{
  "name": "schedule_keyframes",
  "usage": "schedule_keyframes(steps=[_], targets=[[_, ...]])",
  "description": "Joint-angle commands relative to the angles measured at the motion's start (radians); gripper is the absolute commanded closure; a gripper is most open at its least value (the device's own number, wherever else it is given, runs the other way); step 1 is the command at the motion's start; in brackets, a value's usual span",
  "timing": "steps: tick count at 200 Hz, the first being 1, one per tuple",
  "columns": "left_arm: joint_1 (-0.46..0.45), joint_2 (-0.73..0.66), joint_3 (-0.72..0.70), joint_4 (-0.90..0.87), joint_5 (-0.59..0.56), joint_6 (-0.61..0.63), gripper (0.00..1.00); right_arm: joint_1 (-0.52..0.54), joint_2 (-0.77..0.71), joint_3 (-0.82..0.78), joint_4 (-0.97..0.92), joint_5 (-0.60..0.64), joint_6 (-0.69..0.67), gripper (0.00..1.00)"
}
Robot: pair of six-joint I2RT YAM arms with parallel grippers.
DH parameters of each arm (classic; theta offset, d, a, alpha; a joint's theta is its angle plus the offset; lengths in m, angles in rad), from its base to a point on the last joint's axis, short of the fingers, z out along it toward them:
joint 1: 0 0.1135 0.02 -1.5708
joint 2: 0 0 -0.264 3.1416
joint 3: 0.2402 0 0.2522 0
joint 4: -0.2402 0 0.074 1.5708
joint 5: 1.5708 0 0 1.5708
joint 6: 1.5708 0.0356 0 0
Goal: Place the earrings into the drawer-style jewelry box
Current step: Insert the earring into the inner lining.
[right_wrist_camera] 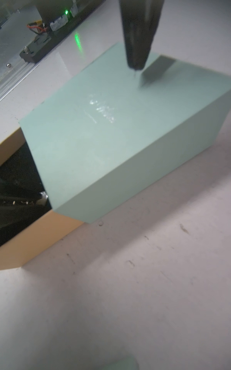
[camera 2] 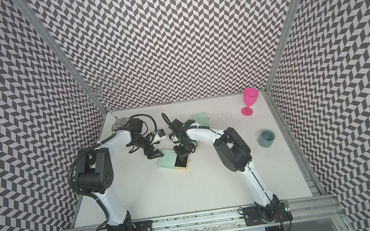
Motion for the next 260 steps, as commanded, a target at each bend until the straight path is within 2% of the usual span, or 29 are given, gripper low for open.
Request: schedule_keyframes(steps=[1,116,179,260], targets=[[-0.011,-0.015,0.009,-0.001,0.031,-0.002,0.05,0.014,0.031,0.019,0.01,-0.011,-0.005,0.92],[-0.012,-0.015,0.0,0.015,0.035,-0.013,0.05,0.014,0.037,0.013,-0.002,0.085,-0.02,0.92],[0.008,-0.023,0.02,0.024,0.063,-0.031,0.05,0.015,-0.051,0.004,0.042,0.155,0.015,0.9],[0.01,-0.041,0.045,0.01,0.063,-0.025,0.06,0.015,-0.107,0.031,0.02,0.16,0.021,0.88]])
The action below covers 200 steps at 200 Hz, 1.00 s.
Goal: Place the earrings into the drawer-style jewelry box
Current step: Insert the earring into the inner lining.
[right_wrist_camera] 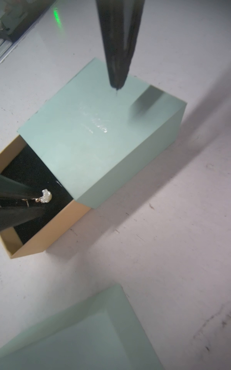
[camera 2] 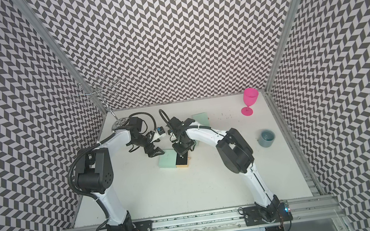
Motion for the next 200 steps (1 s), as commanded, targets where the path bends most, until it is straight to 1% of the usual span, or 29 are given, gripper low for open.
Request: schedule_keyframes(steps=[1,45,81,119,200], targets=[[0.004,-0.039,0.028,-0.008,0.029,0.01,0.06,0.002,-0.055,0.019,-0.002,0.019,0.0,0.88],[0.007,-0.045,0.037,-0.012,0.024,0.015,0.06,0.002,-0.073,-0.014,-0.005,0.014,-0.005,0.88],[0.007,-0.051,0.016,-0.003,0.027,0.014,0.05,0.002,-0.065,-0.072,0.048,-0.061,0.002,0.89],[0.007,-0.049,-0.01,0.004,0.026,0.014,0.05,0.002,-0.036,-0.073,0.082,-0.113,0.025,0.9],[0.012,-0.04,-0.004,0.007,0.033,0.009,0.05,0.001,-0.007,-0.067,0.081,-0.091,0.015,0.9]])
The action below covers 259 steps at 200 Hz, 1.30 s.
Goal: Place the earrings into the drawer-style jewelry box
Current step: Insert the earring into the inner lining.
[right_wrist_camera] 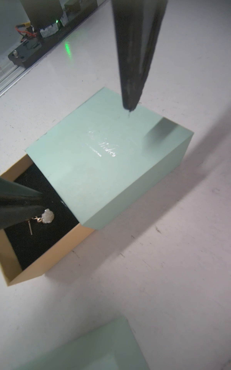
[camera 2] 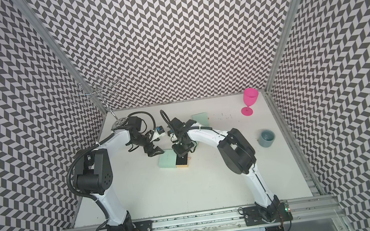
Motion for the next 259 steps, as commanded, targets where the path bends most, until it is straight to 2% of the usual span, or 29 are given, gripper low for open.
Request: schedule_keyframes(steps=[1,54,181,259], targets=[[0.008,-0.026,-0.002,0.005,0.033,0.007,0.05,0.001,0.022,0.003,0.024,0.001,-0.006,0.9],[0.009,-0.026,-0.004,0.0,0.029,0.009,0.05,-0.001,0.043,0.0,0.017,0.02,-0.013,0.9],[0.01,-0.015,-0.004,0.005,0.033,0.001,0.05,-0.004,0.154,0.056,-0.078,-0.08,-0.08,0.9],[0.015,-0.013,0.005,0.003,0.032,0.011,0.05,-0.01,0.033,0.116,-0.078,0.01,-0.063,0.87]])
